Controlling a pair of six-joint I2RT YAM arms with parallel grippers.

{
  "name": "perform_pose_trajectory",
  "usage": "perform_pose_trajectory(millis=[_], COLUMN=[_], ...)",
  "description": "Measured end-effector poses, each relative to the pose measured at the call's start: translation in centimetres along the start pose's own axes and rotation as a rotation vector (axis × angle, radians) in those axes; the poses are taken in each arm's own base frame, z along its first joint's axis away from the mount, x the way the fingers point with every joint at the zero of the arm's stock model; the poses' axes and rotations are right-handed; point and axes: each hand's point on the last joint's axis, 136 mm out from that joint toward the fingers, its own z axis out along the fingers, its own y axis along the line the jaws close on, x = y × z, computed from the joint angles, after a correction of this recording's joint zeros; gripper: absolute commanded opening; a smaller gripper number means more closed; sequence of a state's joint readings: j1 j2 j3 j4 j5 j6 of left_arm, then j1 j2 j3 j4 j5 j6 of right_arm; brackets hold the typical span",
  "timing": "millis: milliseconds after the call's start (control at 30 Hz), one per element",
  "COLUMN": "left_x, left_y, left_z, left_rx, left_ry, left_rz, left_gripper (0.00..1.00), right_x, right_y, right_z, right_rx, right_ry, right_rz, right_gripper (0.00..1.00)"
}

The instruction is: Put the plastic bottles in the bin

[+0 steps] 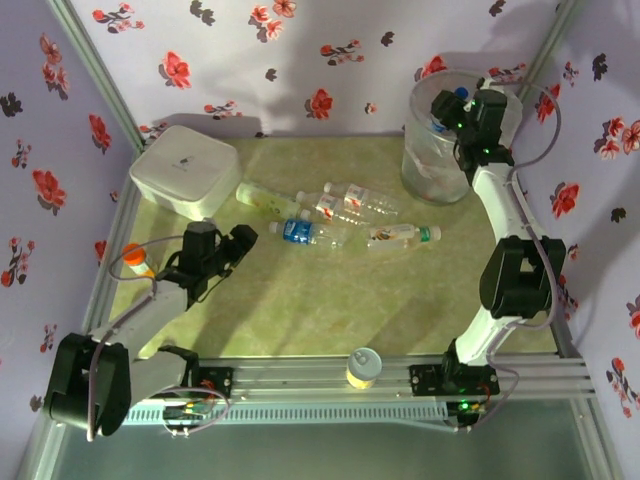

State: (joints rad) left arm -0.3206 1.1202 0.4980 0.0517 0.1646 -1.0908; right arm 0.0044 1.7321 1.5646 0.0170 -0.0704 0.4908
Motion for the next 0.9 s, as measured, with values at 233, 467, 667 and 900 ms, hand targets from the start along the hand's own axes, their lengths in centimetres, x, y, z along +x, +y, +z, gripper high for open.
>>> perform_pose_trajectory(millis=[233, 467, 667, 900], left_x=[0.4, 0.2, 0.2, 0.1], left_y=[0.9, 0.5, 0.6, 0.5], left_z=[0.9, 1.0, 1.2, 1.6], left_rx=[-0.037, -0.024, -0.027, -0.022], left_ry=[0.022, 0.018, 0.020, 0.017], left_rz=[-0.005, -0.003, -0.004, -0.003], left_gripper=[0.83, 0.83, 0.83, 0.83], right_x=[-0.6, -1.8, -4.4, -6.4], right_y=[1.0, 1.7, 3.4, 5.8], right_z=[-0.5, -2.9, -7.6, -12.7], right_rx=[-0.008, 0.002, -0.006, -0.035], right_ry=[0.049, 0.059, 0.018, -0.015], right_rz=[-0.033, -0.140, -0.241, -0.327], right_gripper=[0.96, 0.99, 0.98, 0.87])
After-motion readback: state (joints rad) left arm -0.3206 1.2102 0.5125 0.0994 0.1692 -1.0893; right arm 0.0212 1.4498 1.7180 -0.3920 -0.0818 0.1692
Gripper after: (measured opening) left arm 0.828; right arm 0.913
